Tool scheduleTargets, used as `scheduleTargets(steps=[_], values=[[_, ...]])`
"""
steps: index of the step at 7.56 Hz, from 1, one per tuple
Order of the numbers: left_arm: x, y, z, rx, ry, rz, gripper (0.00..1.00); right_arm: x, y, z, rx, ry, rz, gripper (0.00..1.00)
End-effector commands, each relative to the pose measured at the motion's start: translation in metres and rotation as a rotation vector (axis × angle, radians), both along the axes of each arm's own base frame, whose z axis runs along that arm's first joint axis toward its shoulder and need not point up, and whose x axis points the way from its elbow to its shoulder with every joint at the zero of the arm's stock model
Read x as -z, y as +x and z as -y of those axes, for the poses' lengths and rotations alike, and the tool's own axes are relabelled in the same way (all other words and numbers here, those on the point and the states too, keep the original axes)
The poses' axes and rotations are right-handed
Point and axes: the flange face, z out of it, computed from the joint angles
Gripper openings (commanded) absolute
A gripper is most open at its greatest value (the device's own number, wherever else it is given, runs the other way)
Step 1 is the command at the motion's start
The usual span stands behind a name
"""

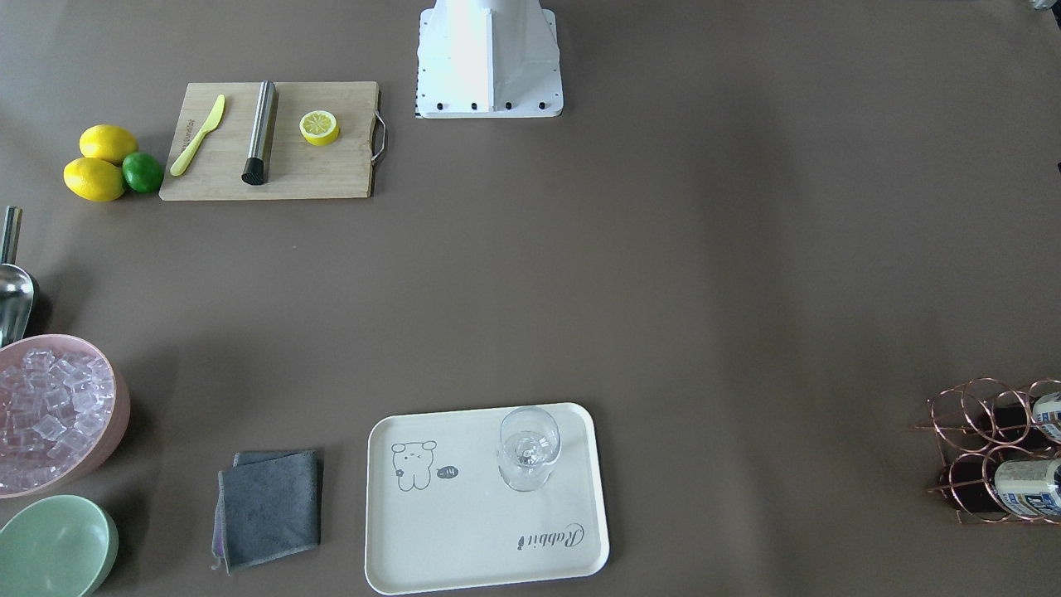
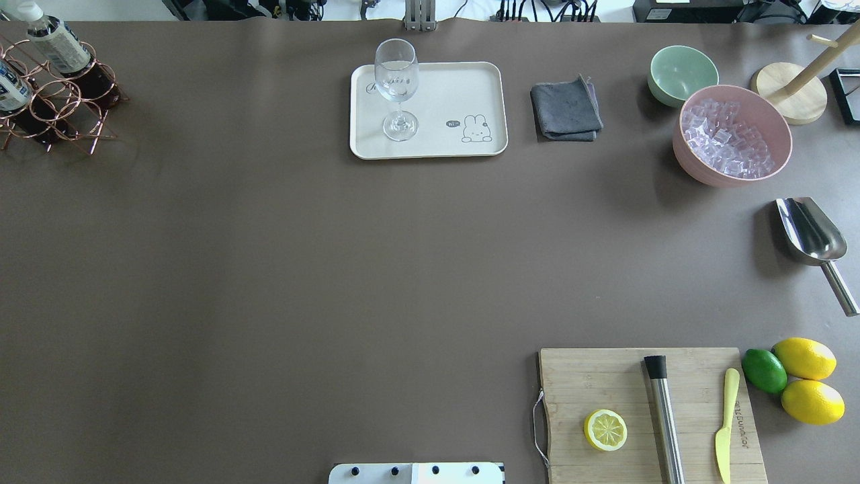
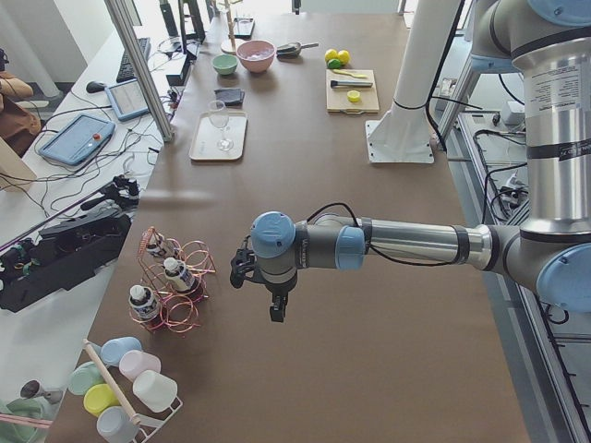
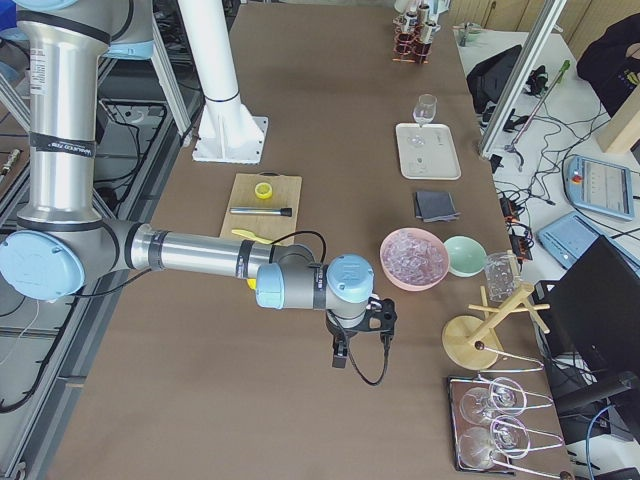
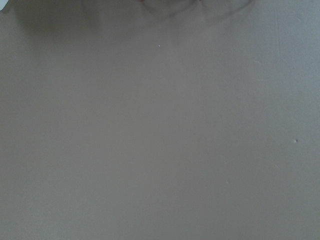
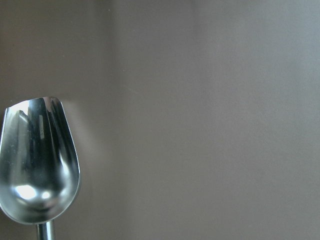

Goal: Take tea from basket to plate

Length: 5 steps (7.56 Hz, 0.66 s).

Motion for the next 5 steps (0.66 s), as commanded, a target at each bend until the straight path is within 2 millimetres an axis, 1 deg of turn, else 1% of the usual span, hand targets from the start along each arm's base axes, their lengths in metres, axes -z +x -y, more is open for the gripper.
scheduleTargets(steps=[1,3,5], values=[[0.0,0.0,0.001,0.0,0.0,0.001,0.99,-0.014,0.0,-0.007,0.003,-0.009,-0.001,1.0],[0.0,0.0,0.001,0.0,-0.001,0.001,0.99,-0.005,0.0,-0.003,0.003,0.02,0.007,1.0],[0.0,0.001,0.002,-0.001,0.0,0.001,0.99,-0.003,-0.001,0.0,0.006,0.028,0.012,1.0]])
